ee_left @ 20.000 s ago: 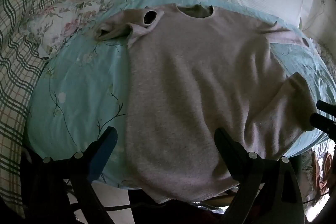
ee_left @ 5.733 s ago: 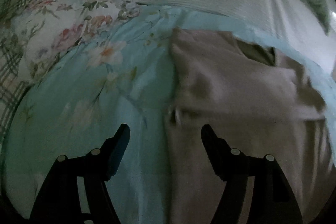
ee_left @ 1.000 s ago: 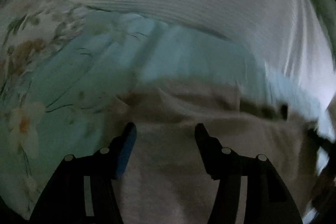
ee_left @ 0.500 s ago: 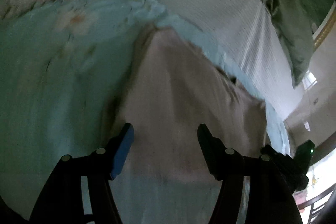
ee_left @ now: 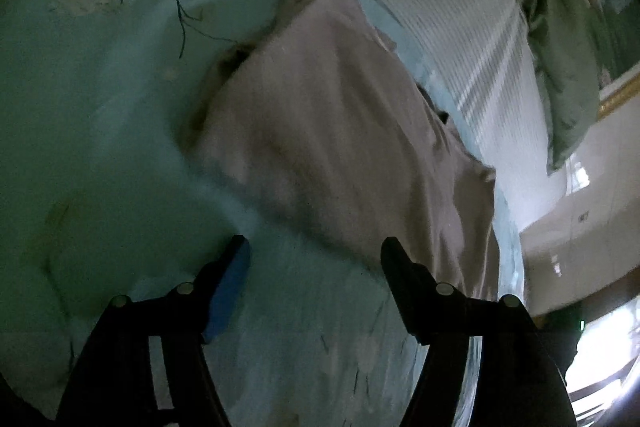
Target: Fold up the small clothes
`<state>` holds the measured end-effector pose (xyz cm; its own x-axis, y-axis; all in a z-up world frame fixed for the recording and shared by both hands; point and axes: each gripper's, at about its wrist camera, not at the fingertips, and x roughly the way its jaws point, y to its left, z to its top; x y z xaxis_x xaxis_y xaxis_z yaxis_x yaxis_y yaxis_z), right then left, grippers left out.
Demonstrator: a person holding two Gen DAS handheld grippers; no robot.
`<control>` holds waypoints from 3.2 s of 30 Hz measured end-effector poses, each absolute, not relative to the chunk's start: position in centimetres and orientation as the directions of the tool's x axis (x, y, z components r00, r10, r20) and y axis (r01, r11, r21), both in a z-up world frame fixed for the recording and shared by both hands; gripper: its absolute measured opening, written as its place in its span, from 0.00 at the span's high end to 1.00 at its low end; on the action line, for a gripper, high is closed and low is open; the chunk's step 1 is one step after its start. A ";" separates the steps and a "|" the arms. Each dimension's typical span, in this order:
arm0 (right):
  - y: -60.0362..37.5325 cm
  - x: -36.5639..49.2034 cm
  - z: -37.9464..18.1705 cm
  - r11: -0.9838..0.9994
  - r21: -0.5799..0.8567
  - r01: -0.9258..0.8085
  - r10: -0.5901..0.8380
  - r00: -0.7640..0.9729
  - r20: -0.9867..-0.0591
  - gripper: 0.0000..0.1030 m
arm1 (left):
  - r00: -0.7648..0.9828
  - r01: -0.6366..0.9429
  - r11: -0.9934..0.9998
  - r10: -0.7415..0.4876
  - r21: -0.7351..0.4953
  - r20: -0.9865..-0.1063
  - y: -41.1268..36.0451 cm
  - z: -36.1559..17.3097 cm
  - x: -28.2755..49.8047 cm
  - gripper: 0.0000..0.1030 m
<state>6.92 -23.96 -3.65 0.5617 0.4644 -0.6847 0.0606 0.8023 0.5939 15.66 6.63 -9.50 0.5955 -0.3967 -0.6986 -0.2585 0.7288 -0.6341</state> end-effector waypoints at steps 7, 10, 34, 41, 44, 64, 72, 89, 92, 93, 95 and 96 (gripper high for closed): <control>-23.8 7.4 -3.3 0.802 0.595 0.048 0.466 0.573 -0.674 0.59 | 0.662 -0.351 0.644 -0.342 -0.679 -0.667 9.3 -10.6 20.2 0.43; -23.9 7.9 -3.5 0.804 0.592 0.053 0.461 0.573 -0.677 0.59 | 0.664 -0.366 0.665 -0.304 -0.651 -0.683 9.5 -10.7 21.5 0.57; -28.3 14.3 -3.4 0.733 0.680 0.024 0.553 0.562 -0.616 0.59 | 0.693 0.104 0.946 -0.290 -0.307 -0.660 -7.3 -1.6 22.8 0.90; -26.1 17.9 -3.7 0.730 0.682 -0.028 0.606 0.487 -0.629 0.38 | 0.618 0.226 0.959 -0.275 -0.168 -0.736 -12.8 -5.4 22.4 0.90; -24.9 20.1 -4.2 0.722 0.691 -0.043 0.630 0.453 -0.630 0.37 | 0.624 0.223 0.957 -0.286 -0.186 -0.727 -12.3 -5.3 22.3 0.90; -23.6 29.8 0.4 0.702 0.693 -0.165 0.668 0.489 -0.560 0.86 | 0.630 0.262 0.941 -0.334 -0.212 -0.702 -14.0 -2.0 22.4 0.90; -33.1 26.4 0.3 0.800 0.597 -0.061 0.519 0.572 -0.636 0.87 | 0.585 0.380 0.886 -0.452 -0.265 -0.674 -21.4 -0.7 22.9 0.90; -37.1 26.0 -4.2 0.836 0.549 0.025 0.442 0.562 -0.699 0.87 | 0.478 0.437 0.856 -0.480 -0.275 -0.735 -27.4 -4.9 24.1 0.89; -37.5 25.5 -4.7 0.825 0.564 0.030 0.448 0.574 -0.686 0.85 | 0.449 0.433 0.858 -0.470 -0.275 -0.760 -27.5 -6.6 24.5 0.85; -37.4 25.3 -4.5 0.828 0.560 0.030 0.444 0.576 -0.687 0.84 | 0.446 0.434 0.857 -0.472 -0.277 -0.760 -27.3 -6.8 24.5 0.84; -37.4 24.9 -4.2 0.836 0.547 0.030 0.432 0.577 -0.693 0.81 | 0.437 0.439 0.849 -0.488 -0.295 -0.755 -26.7 -6.6 24.4 0.82; -37.4 24.6 -3.9 0.841 0.539 0.035 0.423 0.578 -0.697 0.78 | 0.430 0.440 0.845 -0.494 -0.303 -0.755 -26.6 -6.5 24.4 0.79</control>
